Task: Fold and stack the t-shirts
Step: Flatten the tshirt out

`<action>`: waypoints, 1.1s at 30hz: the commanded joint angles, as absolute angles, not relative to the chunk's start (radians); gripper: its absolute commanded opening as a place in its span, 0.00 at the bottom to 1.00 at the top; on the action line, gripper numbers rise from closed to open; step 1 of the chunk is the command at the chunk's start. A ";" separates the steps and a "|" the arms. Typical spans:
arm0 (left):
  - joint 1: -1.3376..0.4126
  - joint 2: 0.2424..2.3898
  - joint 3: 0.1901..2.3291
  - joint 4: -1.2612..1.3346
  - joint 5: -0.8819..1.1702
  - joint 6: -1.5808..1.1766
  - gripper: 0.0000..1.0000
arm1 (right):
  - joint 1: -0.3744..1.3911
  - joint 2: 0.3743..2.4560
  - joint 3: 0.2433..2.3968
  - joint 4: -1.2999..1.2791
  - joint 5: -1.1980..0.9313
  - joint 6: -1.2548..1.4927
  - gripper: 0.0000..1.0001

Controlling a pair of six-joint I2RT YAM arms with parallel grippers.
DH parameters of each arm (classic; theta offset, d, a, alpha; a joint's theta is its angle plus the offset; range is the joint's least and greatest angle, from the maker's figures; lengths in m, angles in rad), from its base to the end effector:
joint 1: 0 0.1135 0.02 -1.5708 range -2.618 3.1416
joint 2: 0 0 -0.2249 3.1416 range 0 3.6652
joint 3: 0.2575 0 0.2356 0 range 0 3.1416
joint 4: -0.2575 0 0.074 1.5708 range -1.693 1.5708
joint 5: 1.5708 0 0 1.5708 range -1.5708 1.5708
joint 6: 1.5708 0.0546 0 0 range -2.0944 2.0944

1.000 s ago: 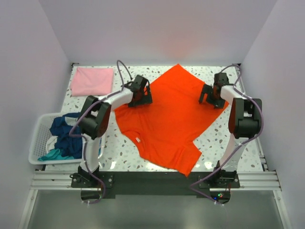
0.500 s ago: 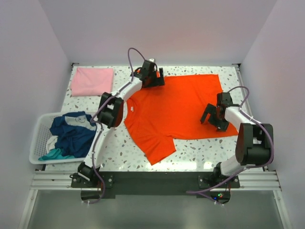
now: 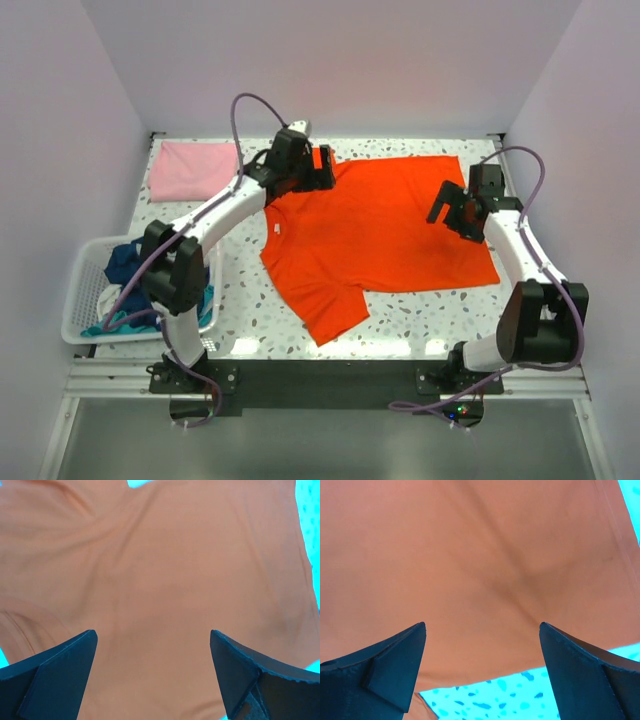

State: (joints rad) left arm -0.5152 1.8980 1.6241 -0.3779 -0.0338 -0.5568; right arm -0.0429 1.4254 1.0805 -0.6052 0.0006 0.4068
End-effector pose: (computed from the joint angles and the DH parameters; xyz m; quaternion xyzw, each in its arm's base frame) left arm 0.3751 -0.2103 0.2446 -0.0261 0.8958 -0.2134 0.3890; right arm 0.2966 -0.0128 0.2108 0.2124 0.9282 0.0550 0.3004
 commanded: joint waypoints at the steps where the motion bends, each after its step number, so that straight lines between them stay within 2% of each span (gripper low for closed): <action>1: -0.564 1.838 1.423 -0.351 -0.069 -0.591 1.00 | -0.040 1.489 1.159 -0.558 -0.052 0.365 0.99; 5: -0.566 1.805 1.289 -0.328 -0.061 -0.630 1.00 | -0.040 1.613 1.245 -0.502 -0.057 0.341 0.99; 9: -0.565 1.833 1.255 -0.370 -0.109 -0.634 1.00 | -0.040 1.788 1.339 -0.514 -0.051 0.324 0.99; 18: -0.494 1.887 1.186 -0.380 -0.120 -0.617 1.00 | -0.040 1.925 1.404 -0.521 -0.003 0.316 0.99; 30: -0.342 2.011 1.288 -0.445 -0.091 -0.546 1.00 | -0.041 1.988 1.419 -0.525 -0.046 0.344 0.99; 33: -0.321 2.046 1.376 -0.460 -0.084 -0.506 1.00 | -0.040 1.977 1.411 -0.517 -0.069 0.350 0.99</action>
State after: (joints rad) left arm -0.3569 1.9675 1.3258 -0.3923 -0.0864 -0.5697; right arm -0.0414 1.9850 1.3952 -0.5308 -0.0368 0.3401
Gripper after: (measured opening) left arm 0.997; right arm 0.986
